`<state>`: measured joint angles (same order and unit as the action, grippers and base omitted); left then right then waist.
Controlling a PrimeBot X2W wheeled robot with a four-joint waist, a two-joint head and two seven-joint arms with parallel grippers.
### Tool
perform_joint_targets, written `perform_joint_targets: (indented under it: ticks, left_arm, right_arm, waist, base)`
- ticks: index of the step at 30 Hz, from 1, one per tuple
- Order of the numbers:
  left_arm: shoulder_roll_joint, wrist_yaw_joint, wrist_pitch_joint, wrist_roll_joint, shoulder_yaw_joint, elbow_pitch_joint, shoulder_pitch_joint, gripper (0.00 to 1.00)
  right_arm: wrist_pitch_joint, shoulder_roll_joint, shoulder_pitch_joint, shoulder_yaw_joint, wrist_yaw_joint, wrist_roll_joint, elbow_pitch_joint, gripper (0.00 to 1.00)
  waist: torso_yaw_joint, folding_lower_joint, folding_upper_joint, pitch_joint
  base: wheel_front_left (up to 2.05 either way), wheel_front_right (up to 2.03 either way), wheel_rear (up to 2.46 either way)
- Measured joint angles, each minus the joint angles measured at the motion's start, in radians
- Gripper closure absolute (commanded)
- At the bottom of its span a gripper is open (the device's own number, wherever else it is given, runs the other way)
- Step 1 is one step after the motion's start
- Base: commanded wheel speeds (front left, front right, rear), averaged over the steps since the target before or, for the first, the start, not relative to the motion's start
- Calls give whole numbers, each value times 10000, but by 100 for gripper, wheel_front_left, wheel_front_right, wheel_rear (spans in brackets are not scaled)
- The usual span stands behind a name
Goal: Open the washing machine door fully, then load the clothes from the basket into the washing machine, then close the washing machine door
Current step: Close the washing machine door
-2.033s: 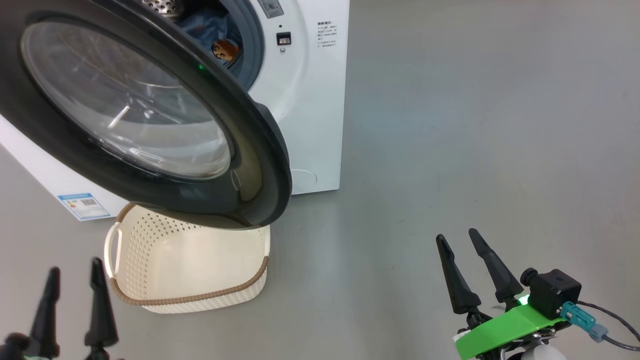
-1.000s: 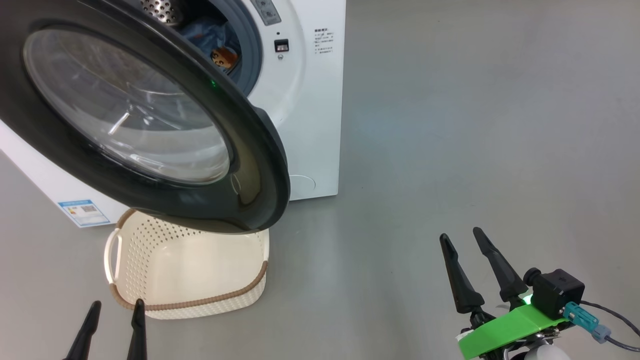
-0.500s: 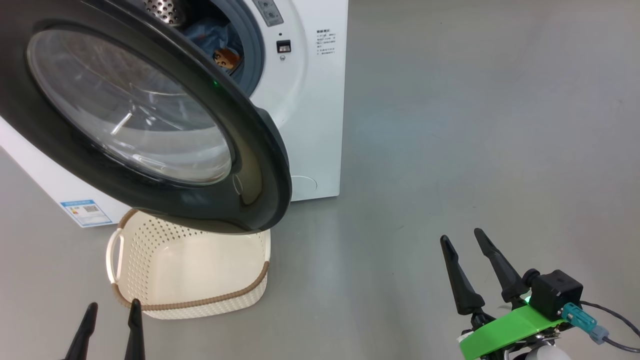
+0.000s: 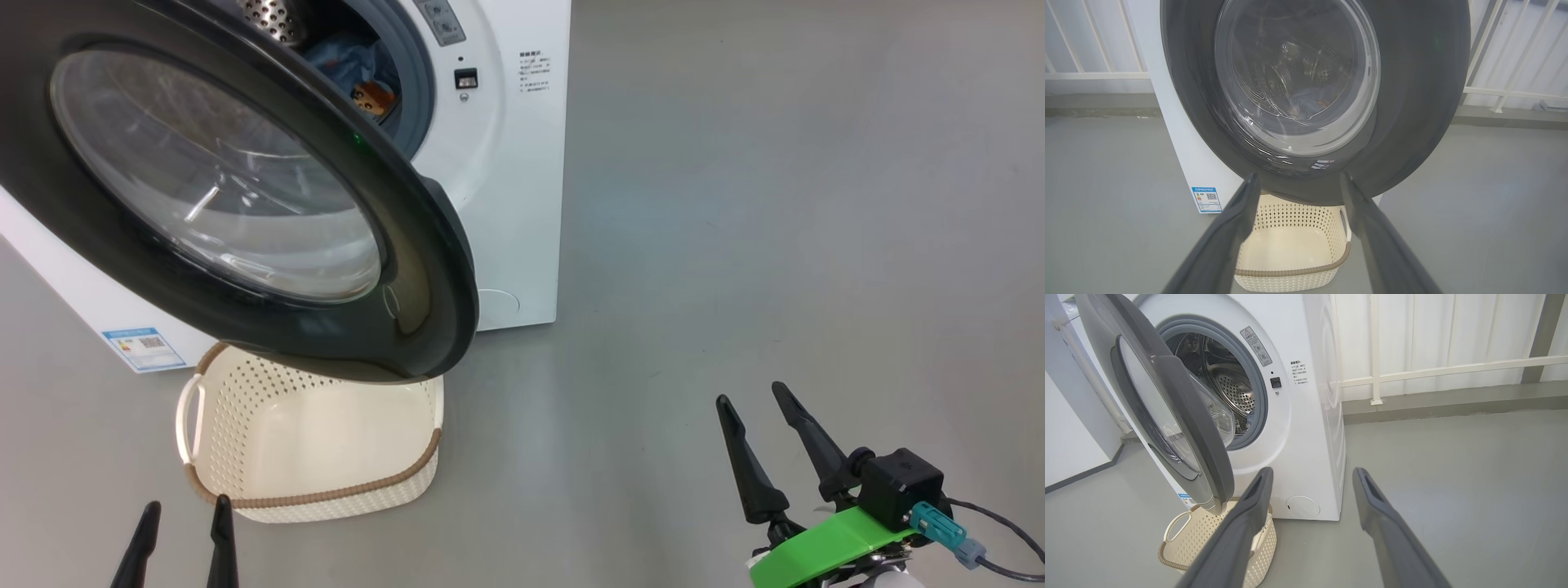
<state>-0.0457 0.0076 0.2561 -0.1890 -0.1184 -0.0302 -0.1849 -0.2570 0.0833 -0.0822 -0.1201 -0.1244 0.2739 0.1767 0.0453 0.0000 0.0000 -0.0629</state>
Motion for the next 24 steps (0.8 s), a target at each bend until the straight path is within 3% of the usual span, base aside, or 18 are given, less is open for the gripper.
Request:
perform_joint_targets:
  ticks: [7, 8, 9, 10, 17, 24]
  left_arm:
    - [2, 146, 0, 0, 12, -12, -15, 0]
    - [2, 146, 0, 0, 12, -42, -17, 0]
    - [2, 144, 0, 0, 12, -73, -17, 0]
    - [2, 144, 0, 0, 12, -82, -17, 0]
    - [2, 142, 0, -36, 13, -104, -19, 0]
    - [2, 132, 0, -161, 0, -134, -18, 0]
  right_arm:
    - [2, -2, 0, 10, 0, -13, 19, 0]
    - [0, -2, 1, 10, 0, -13, 21, 53]
    - [2, -2, 1, 10, 0, -13, 23, 88]
    - [0, -2, 1, 10, 0, -13, 27, 100]
    - [2, -40, 1, 107, 0, 113, -169, 100]
    - [0, -148, -28, 276, 0, 384, -1824, 100]
  waist:
    - [-19, 0, 0, 26]
    - [-20, 0, 0, 27]
    - [-22, 0, 0, 25]
    - [-25, 0, 0, 21]
    - [-50, 0, 0, -36]
    - [-85, 0, 1, -137]
  base:
    - [0, 0, 0]
    - [0, 0, 0]
    - [0, 0, 0]
    - [0, 0, 0]
    - [0, 0, 0]
    - [0, 0, 0]
